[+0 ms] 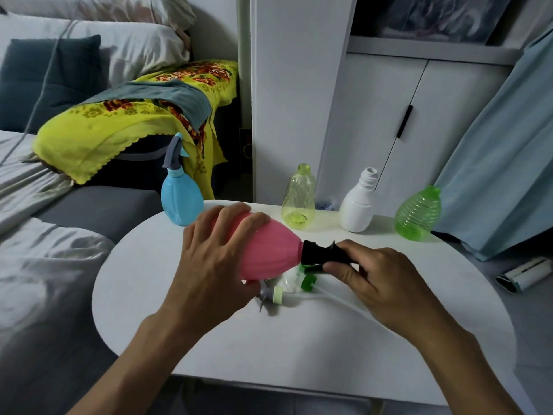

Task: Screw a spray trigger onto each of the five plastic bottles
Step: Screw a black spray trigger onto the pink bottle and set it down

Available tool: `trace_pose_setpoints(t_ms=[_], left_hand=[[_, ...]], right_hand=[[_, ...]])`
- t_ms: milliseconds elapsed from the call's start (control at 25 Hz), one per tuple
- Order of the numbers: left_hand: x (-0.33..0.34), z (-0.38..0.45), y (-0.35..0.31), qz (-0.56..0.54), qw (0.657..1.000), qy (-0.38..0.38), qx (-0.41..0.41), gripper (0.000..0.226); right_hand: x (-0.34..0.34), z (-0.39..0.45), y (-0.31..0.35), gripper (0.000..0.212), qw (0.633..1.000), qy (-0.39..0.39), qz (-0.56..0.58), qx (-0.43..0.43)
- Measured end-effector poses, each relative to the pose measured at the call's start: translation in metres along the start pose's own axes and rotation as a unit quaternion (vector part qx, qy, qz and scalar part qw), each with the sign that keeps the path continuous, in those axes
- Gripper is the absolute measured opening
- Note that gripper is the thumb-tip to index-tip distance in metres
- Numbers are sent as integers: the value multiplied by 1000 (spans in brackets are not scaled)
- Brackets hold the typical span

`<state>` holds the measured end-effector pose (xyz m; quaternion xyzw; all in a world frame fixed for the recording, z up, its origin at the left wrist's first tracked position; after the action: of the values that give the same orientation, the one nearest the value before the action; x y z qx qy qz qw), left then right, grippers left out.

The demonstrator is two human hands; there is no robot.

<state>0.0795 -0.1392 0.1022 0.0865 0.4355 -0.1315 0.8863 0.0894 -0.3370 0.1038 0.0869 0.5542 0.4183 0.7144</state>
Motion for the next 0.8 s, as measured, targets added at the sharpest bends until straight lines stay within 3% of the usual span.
trace_pose_setpoints(t_ms=[120,200,240,280,400,480,560,640,720,800], left_hand=[[-5,0,-1,24,999,-22,7,91],[-6,-1,-2,35,999,-31,4,91],[-5,-1,-3,35,999,-31,2,91],[-3,-3,-4,32,999,-26,0,93],[5,-4,-5,-8,1000,6,-21,94],[8,-4,-4,-54,997,23,-46,95],[10,-3,-1,-92,993,27,-67,96],[9,-1,0,-112,991,22,-76,95],[8,-1,-2,-107,991,14,-80,95],[6,-3,-6,-81,993,-1,-91,94]], right_hand=[[11,-2,-16,29,969,17,232,86],[18,-4,-18,17,907,22,395,144],[21,-6,-22,25,878,14,446,172],[23,-8,-25,31,857,-2,475,199],[24,-8,-28,18,827,-69,510,228],[30,-7,-28,39,797,-51,552,239],[32,-5,-22,42,759,4,608,231],[25,-5,-18,33,769,32,602,213],[18,-6,-21,22,837,6,509,201],[7,-6,-21,22,899,-72,400,164]])
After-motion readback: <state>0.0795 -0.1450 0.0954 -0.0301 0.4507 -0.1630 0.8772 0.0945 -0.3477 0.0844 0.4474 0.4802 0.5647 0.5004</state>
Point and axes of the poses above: each hand's wrist, its own z-axis towards the middle knuckle, its own x-axis out of the palm, y = z × x, the point moved 9 cm from there along z, towards the middle knuckle, and after that the axes turned 14 degrees about z, right-handed, at the moved point
